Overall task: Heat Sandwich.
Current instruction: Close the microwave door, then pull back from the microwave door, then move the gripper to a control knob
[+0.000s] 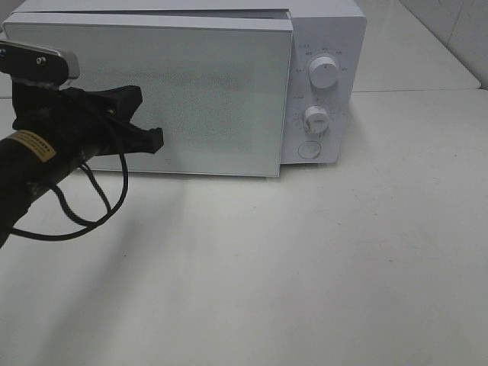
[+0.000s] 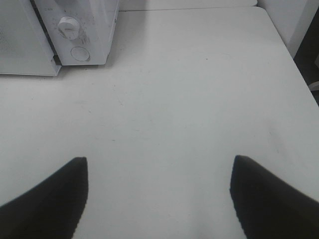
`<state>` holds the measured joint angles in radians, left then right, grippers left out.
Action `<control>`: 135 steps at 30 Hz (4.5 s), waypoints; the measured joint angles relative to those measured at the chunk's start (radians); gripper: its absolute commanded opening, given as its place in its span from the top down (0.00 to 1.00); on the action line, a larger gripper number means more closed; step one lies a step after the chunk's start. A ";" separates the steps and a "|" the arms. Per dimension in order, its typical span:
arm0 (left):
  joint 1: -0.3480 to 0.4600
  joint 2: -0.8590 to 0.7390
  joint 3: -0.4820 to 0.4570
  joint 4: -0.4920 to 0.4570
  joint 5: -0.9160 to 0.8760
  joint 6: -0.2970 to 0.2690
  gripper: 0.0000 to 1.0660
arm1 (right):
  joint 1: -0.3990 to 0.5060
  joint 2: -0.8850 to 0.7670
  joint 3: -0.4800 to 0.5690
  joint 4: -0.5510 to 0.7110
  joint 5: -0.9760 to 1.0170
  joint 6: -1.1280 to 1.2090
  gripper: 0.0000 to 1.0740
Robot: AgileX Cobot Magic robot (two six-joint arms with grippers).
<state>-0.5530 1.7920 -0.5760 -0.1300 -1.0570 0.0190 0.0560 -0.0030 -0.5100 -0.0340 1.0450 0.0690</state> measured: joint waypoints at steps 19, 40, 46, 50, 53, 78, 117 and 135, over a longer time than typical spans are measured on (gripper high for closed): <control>-0.056 0.094 -0.241 -0.165 0.089 0.059 1.00 | 0.000 0.000 0.000 0.000 0.000 0.000 0.30; -0.086 0.197 -0.449 -0.067 0.213 0.072 1.00 | 0.000 0.000 0.000 0.000 0.000 0.000 0.30; -0.095 0.217 -0.476 -0.039 0.219 0.078 1.00 | 0.000 0.000 0.000 0.000 0.000 0.000 0.30; -0.095 0.221 -0.479 -0.032 0.222 0.078 1.00 | 0.000 0.000 0.000 0.000 0.000 0.000 0.30; -0.095 0.221 -0.481 -0.031 0.228 0.081 1.00 | 0.000 0.000 0.000 0.002 0.000 0.000 0.30; -0.106 0.163 -0.419 -0.143 0.297 0.082 1.00 | 0.000 0.000 0.000 0.005 0.000 0.000 0.30; -0.100 -0.259 -0.290 0.031 1.589 0.055 0.07 | 0.000 0.000 0.000 0.006 0.000 0.000 0.30; 0.402 -0.515 -0.289 0.063 2.006 -0.059 0.07 | 0.000 0.000 0.000 0.006 0.000 0.000 0.30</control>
<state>-0.1510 1.2770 -0.8650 -0.0670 0.9490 -0.0400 0.0560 -0.0030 -0.5100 -0.0280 1.0450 0.0690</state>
